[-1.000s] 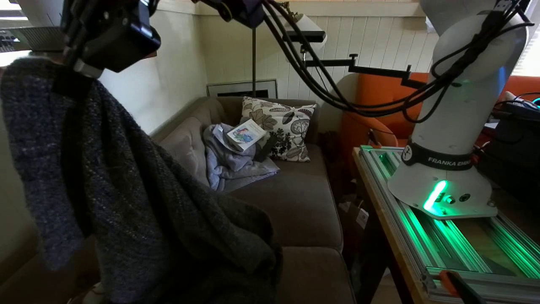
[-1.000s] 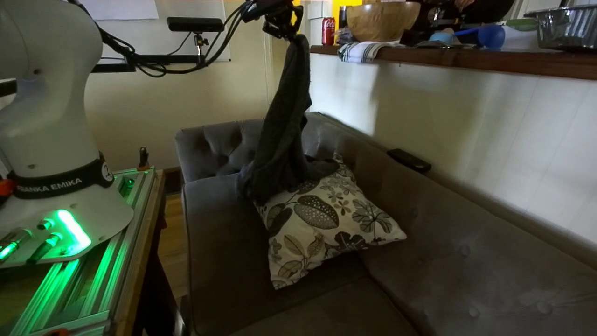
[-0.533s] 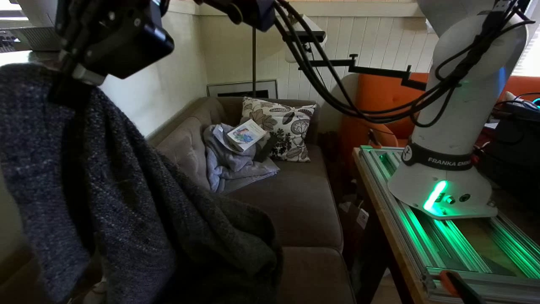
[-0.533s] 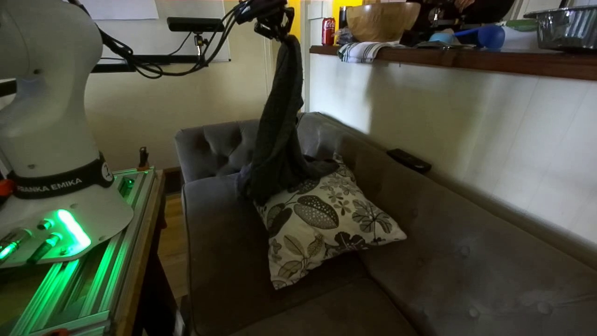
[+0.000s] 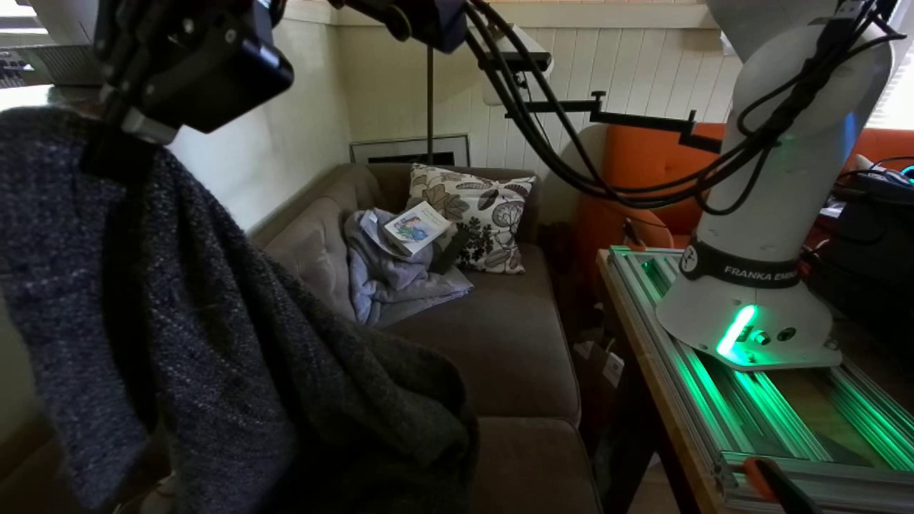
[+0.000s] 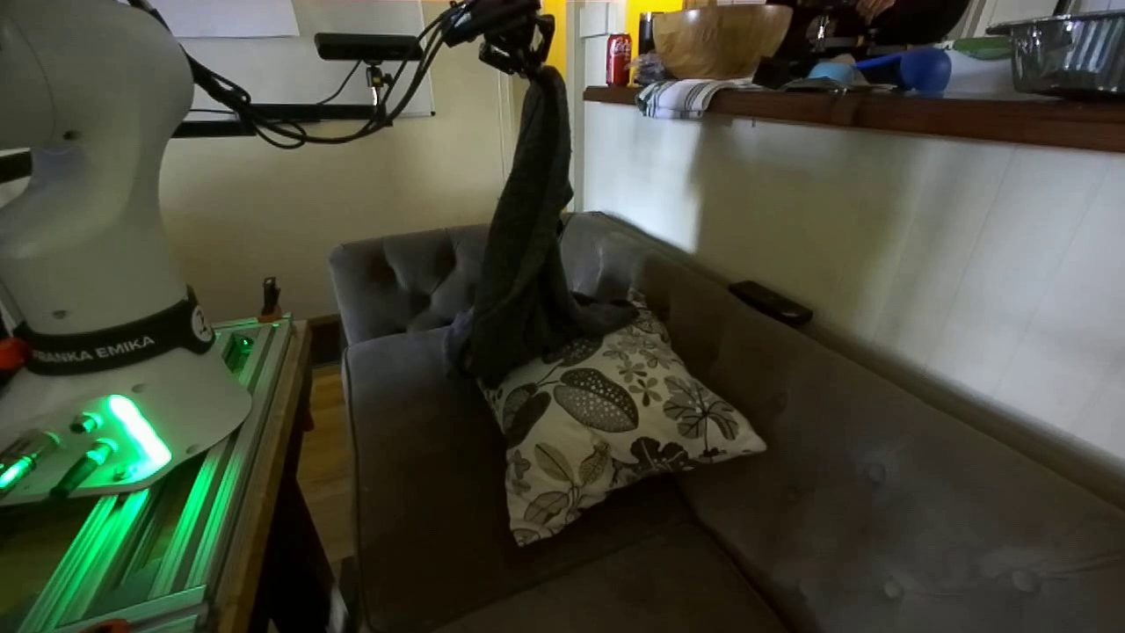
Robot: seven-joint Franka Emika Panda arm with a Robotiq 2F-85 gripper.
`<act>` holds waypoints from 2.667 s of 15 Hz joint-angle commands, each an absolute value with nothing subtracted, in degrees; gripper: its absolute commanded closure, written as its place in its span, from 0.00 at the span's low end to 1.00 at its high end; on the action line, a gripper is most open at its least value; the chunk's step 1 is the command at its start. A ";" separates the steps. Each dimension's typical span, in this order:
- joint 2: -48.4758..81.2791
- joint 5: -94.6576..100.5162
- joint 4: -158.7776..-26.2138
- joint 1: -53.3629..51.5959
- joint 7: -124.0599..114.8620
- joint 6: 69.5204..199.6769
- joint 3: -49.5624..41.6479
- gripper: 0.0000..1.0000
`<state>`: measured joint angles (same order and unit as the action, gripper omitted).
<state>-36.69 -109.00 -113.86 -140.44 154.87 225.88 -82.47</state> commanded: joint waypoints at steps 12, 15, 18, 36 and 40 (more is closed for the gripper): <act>-31.67 -89.33 -112.35 -140.41 156.72 193.85 -83.14 0.99; -28.02 -84.32 -111.07 -140.34 153.95 181.72 -85.37 0.99; -26.86 -79.10 -108.30 -140.28 153.74 170.37 -86.99 0.99; -4.24 -38.95 -114.47 -140.40 93.34 142.76 -105.05 0.00; 0.08 -29.17 -113.69 -138.84 81.71 132.53 -107.64 0.00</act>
<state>-4.84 -32.90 -113.75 -140.37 87.68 139.73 -105.64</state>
